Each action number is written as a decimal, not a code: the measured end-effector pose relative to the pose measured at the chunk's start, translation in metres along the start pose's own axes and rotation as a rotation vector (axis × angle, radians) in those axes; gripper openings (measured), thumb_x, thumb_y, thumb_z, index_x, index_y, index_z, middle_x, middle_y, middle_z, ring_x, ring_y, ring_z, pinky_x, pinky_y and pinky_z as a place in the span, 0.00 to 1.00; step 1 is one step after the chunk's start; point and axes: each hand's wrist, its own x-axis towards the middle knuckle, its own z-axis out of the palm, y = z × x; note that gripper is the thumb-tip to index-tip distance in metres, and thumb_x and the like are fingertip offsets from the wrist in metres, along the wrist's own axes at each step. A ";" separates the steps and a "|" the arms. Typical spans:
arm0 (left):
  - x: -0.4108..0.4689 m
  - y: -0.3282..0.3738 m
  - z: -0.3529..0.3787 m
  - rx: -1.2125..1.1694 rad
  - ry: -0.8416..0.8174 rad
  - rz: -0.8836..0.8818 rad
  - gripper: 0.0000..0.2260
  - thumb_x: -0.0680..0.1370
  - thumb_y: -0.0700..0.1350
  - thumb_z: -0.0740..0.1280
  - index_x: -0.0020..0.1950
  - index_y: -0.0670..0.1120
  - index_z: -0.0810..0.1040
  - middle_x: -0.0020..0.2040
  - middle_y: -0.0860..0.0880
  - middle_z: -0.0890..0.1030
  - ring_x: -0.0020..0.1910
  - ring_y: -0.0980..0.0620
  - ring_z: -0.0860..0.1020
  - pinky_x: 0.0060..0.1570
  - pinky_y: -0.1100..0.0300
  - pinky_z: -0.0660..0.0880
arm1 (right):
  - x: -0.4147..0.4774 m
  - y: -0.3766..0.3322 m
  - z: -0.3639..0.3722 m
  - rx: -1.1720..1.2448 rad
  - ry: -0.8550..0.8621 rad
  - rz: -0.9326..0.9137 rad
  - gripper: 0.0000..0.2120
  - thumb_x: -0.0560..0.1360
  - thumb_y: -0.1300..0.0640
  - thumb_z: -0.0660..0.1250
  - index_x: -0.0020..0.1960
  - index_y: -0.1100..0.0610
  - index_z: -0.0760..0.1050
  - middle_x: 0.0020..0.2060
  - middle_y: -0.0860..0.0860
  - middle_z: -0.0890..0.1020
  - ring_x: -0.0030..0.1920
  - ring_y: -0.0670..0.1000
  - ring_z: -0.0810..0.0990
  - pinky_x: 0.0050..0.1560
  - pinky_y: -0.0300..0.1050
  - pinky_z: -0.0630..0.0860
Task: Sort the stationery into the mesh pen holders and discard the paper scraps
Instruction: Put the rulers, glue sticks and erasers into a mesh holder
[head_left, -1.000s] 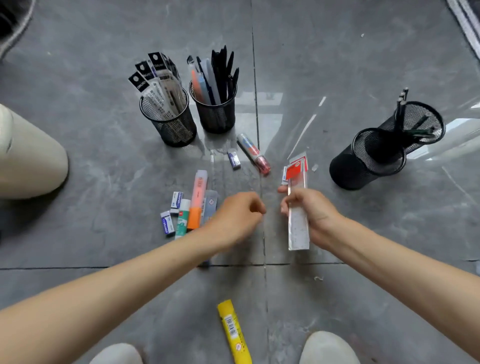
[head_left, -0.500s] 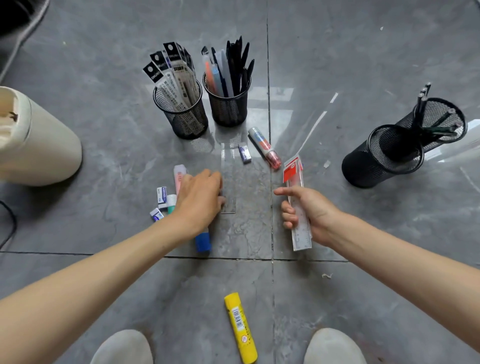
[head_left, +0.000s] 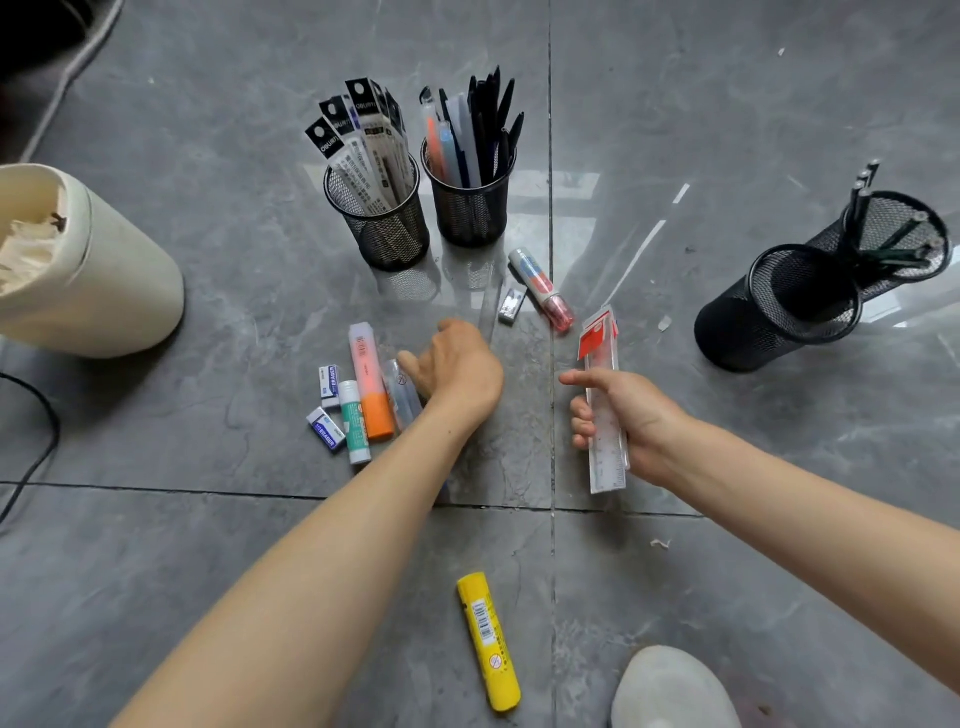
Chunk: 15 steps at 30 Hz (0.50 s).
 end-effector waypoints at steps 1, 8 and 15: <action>-0.004 0.000 0.000 -0.022 0.007 0.034 0.11 0.76 0.38 0.62 0.59 0.41 0.72 0.51 0.44 0.80 0.53 0.42 0.77 0.60 0.50 0.66 | -0.002 -0.001 0.000 0.012 -0.003 -0.002 0.03 0.77 0.61 0.61 0.49 0.58 0.72 0.22 0.52 0.67 0.21 0.49 0.66 0.23 0.39 0.69; -0.056 0.000 -0.017 -0.933 -0.468 0.125 0.04 0.79 0.35 0.60 0.46 0.43 0.71 0.36 0.46 0.79 0.27 0.55 0.76 0.28 0.66 0.70 | -0.010 -0.015 -0.006 0.085 0.006 -0.090 0.14 0.72 0.47 0.68 0.48 0.57 0.73 0.27 0.51 0.71 0.25 0.47 0.67 0.20 0.34 0.61; -0.068 0.010 -0.022 -0.709 -0.689 0.444 0.09 0.77 0.39 0.66 0.37 0.44 0.72 0.29 0.50 0.78 0.26 0.54 0.79 0.27 0.66 0.69 | -0.016 -0.020 -0.004 0.036 -0.060 -0.148 0.07 0.75 0.59 0.66 0.39 0.59 0.72 0.28 0.52 0.73 0.21 0.47 0.71 0.25 0.38 0.64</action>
